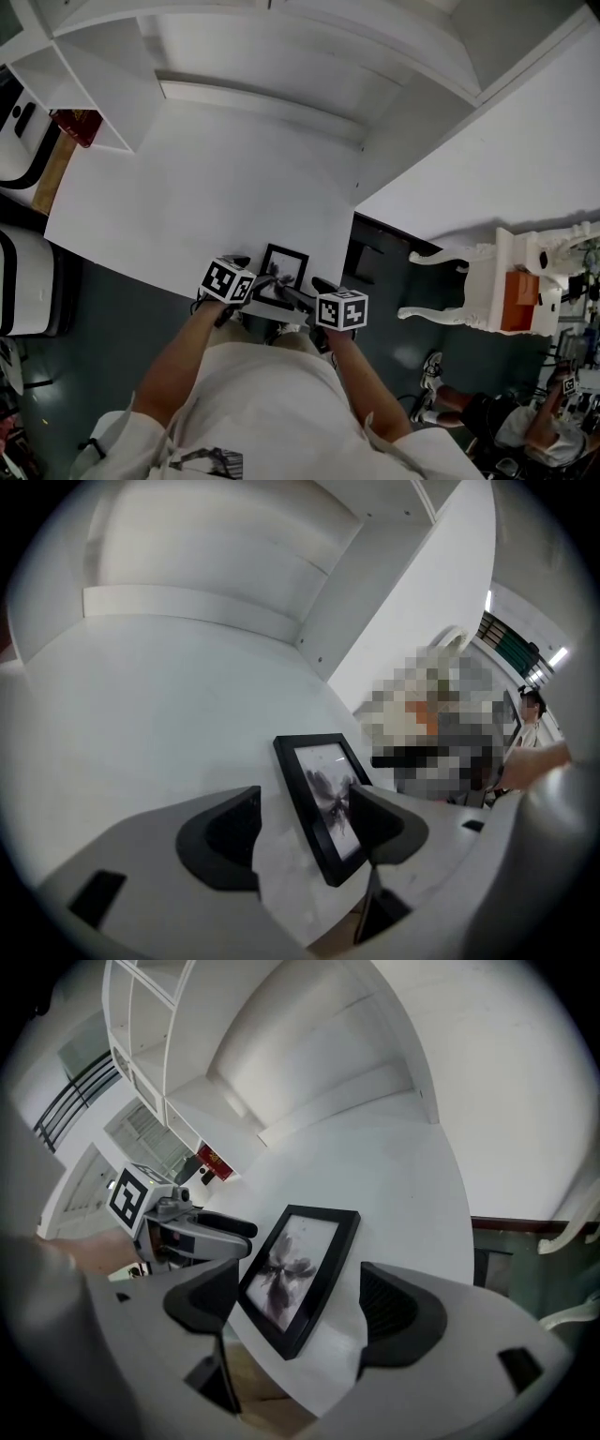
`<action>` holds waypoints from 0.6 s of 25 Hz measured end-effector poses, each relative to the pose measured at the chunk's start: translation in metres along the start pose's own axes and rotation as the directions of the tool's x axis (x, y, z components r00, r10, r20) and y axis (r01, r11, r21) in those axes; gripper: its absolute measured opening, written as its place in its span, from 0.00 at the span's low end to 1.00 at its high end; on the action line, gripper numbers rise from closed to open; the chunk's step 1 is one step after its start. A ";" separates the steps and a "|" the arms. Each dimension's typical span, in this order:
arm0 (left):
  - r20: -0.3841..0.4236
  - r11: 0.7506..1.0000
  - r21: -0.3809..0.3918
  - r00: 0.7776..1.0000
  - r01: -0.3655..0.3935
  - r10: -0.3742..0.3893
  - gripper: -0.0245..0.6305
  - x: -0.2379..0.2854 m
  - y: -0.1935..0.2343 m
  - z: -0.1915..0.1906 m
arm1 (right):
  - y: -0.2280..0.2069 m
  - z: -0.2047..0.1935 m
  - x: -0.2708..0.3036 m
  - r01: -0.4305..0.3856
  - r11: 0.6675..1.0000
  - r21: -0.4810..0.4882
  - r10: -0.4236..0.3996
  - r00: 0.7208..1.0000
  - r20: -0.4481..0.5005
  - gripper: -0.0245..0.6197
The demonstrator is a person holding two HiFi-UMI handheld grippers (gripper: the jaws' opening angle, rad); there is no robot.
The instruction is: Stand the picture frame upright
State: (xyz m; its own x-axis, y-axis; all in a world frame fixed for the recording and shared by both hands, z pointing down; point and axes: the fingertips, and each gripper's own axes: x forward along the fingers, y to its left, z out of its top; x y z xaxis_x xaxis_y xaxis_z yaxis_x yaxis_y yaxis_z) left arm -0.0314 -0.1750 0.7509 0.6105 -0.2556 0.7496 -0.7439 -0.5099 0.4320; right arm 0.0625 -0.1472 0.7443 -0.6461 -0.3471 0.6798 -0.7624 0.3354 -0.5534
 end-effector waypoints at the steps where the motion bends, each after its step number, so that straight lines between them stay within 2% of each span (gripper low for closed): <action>1: -0.006 1.000 -0.008 1.000 0.002 -0.002 0.50 0.000 0.002 0.000 | 0.000 -0.001 0.002 0.002 1.000 0.004 -0.002 1.000 -0.003 0.67; 4: -0.020 0.999 -0.029 0.999 0.029 -0.029 0.45 0.000 0.002 0.002 | -0.002 -0.003 0.005 0.015 1.000 0.013 -0.015 1.000 -0.015 0.54; 8: -0.054 0.998 -0.021 0.997 0.062 -0.063 0.43 0.007 -0.004 0.007 | -0.010 -0.006 0.009 0.055 0.998 0.026 -0.054 0.998 -0.042 0.52; 12: -0.084 0.998 -0.021 0.995 0.060 -0.061 0.41 0.012 -0.003 0.005 | -0.018 -0.010 0.013 0.103 0.994 0.039 -0.100 0.993 -0.057 0.52; 15: -0.075 0.998 -0.027 0.995 0.056 -0.058 0.39 0.012 -0.003 0.007 | -0.023 -0.011 0.012 0.123 0.992 0.038 -0.120 0.990 -0.069 0.50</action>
State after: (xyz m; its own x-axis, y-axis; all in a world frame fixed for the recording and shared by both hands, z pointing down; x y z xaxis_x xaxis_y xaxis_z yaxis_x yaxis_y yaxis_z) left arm -0.0195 -0.1828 0.7552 0.6307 -0.1631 0.7587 -0.7154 -0.5010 0.4870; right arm 0.0732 -0.1497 0.7702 -0.5456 -0.3240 0.7729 -0.8370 0.2564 -0.4834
